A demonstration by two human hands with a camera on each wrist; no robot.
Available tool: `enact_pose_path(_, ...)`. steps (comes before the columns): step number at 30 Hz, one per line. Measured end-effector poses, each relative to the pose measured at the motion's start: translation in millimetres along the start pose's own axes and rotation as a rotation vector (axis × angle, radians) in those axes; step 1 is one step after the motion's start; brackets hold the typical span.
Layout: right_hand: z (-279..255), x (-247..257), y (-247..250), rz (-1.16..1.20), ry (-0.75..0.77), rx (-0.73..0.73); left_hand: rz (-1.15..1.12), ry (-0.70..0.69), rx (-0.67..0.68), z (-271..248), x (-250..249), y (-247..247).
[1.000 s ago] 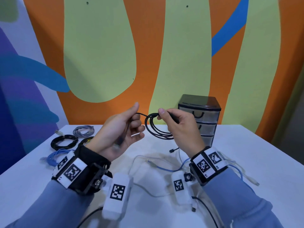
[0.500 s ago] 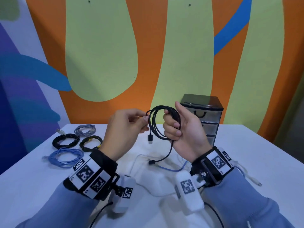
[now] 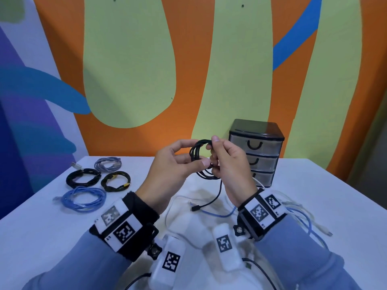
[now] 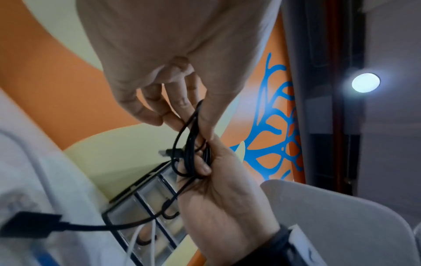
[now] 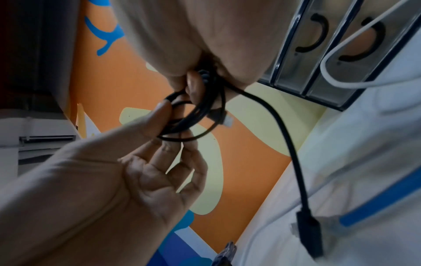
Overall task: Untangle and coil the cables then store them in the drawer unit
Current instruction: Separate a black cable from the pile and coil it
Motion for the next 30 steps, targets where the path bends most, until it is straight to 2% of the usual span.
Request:
enact_pose_path(4, 0, 0, 0, 0.02, -0.005, -0.006, -0.261, 0.103, 0.087, 1, 0, 0)
enact_pose_path(9, 1, 2, -1, 0.003, -0.007, 0.006, -0.403, 0.168, 0.202, 2, -3, 1)
enact_pose_path(12, 2, 4, 0, 0.105, -0.07, 0.036, -0.273, 0.123, 0.183, 4, -3, 3)
enact_pose_path(16, 4, 14, 3, 0.494, -0.324, 0.161, -0.253, 0.073, 0.167, 6, -4, 11)
enact_pose_path(18, 3, 17, 3, 0.558, -0.393, 0.235, -0.244, 0.044, 0.198, 6, -5, 14)
enact_pose_path(23, 6, 20, 7, 0.646, -0.381, 0.258, 0.017, -0.08, 0.171, 8, -2, 14)
enact_pose_path(30, 8, 23, 11, 0.694, -0.348, 0.18, 0.206, -0.101, 0.137, 10, 4, 13)
Point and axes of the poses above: each hand's wrist, its own z-axis towards the middle knuckle, its own y-axis out of the back of the hand, x = y × z, the point moved 1 cm from there along z, towards the middle knuckle, and after that the axes turned 13 degrees about z, right-handed, at the moved point
